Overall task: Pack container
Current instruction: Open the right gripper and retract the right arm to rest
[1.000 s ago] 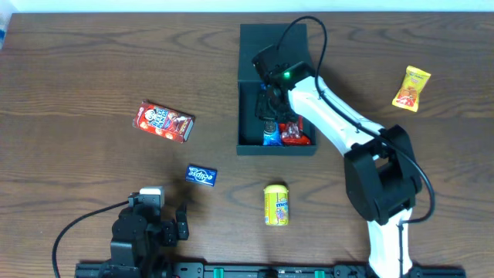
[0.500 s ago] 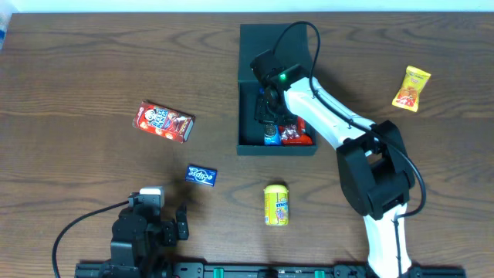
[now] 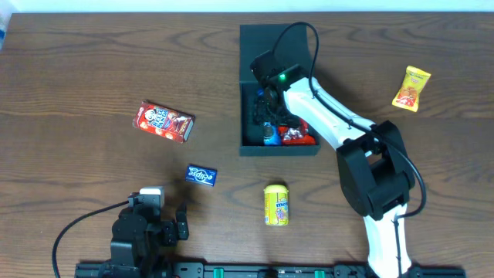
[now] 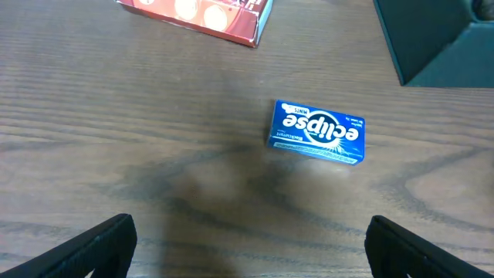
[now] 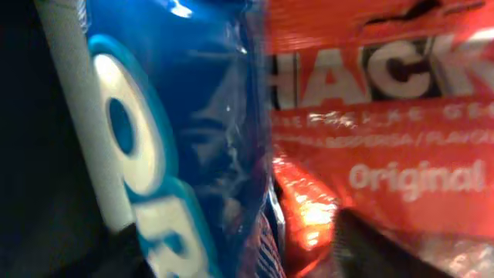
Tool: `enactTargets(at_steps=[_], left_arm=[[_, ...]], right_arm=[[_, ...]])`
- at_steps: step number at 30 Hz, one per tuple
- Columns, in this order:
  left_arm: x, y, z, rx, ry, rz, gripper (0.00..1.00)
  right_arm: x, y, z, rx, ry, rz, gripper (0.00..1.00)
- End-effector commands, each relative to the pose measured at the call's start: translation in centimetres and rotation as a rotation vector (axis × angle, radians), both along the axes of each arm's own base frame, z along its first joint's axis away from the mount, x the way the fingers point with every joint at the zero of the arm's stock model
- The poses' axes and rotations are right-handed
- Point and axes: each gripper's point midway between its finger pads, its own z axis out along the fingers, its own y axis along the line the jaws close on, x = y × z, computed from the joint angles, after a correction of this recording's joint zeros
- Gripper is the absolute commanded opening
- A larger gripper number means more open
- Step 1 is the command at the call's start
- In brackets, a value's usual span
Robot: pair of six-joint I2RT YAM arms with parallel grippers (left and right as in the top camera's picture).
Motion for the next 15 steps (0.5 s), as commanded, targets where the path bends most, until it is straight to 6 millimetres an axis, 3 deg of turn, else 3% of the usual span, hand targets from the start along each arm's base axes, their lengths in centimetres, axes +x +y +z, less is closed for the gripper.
enactTargets(at_steps=[1,5,9,15], left_arm=[[-0.6,0.1,-1.8,0.017,0.058,-0.008,0.96],[-0.6,0.1,-1.8,0.017,0.058,-0.008,0.95],[-0.6,0.1,-1.8,0.017,0.058,-0.008,0.96],[-0.6,0.1,-1.8,0.017,0.058,-0.008,0.95]], right_arm=[[0.6,0.1,2.2,-0.002,-0.056,0.005,0.82],[0.6,-0.1,3.2,-0.002,-0.071,0.003,0.89],[0.7,-0.1,5.5,0.018,-0.115,0.002,0.92],[0.1,-0.5,11.5,0.061,-0.218,0.0,0.99]])
